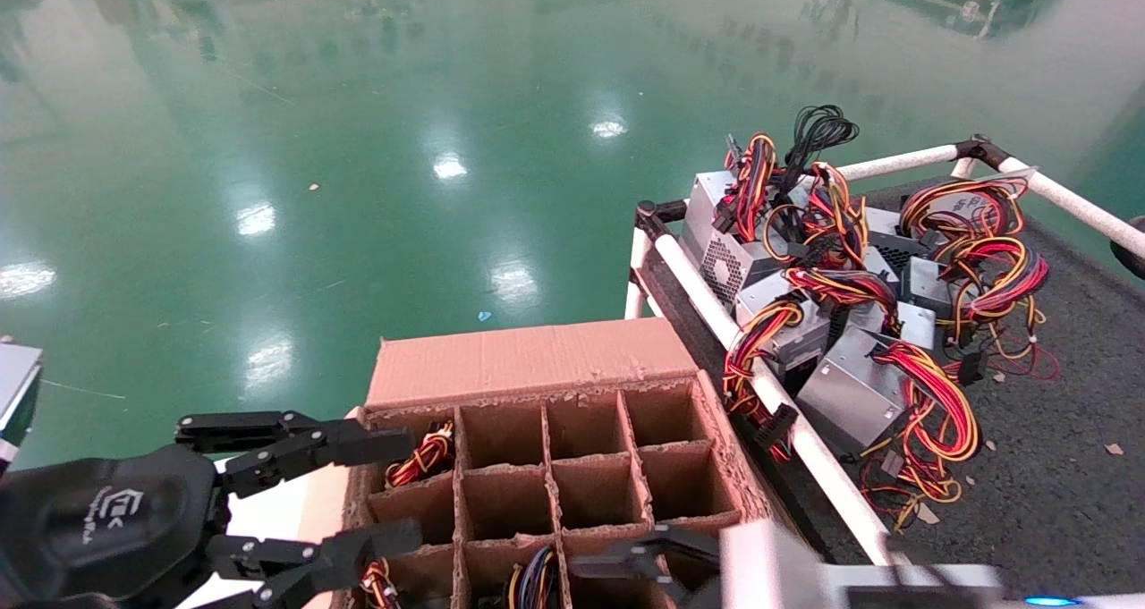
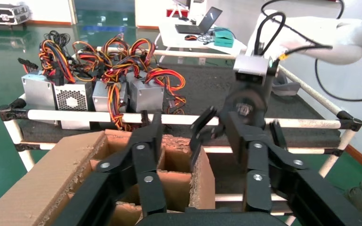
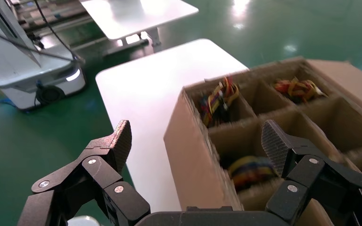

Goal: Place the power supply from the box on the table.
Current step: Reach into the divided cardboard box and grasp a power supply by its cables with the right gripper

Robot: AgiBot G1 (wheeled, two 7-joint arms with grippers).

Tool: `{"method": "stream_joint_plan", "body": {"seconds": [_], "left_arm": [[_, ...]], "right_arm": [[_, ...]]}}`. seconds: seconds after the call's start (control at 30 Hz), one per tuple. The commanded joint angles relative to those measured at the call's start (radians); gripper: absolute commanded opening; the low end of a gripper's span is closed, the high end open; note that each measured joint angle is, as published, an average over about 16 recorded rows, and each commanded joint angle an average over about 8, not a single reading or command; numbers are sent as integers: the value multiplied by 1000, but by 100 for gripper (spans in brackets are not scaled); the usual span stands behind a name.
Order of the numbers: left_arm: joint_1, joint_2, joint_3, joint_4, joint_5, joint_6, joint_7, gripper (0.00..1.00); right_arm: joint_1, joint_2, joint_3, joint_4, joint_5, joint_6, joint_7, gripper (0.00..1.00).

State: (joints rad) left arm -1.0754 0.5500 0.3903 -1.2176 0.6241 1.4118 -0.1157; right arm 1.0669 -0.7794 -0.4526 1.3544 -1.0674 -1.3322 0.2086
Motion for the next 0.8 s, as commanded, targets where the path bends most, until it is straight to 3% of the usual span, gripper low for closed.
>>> {"method": "stream_joint_plan", "body": {"seconds": [0.03, 0.43, 0.8], "left_arm": [[0, 0, 0, 0, 0, 0, 0, 100], [0, 0, 0, 0, 0, 0, 0, 100], [0, 0, 0, 0, 0, 0, 0, 100]], "right_arm": [[5, -39, -21, 3, -26, 16, 2, 100], [32, -283, -147, 0, -178, 123, 56, 100], [27, -344, -200, -3, -358, 272, 141, 100]]}}
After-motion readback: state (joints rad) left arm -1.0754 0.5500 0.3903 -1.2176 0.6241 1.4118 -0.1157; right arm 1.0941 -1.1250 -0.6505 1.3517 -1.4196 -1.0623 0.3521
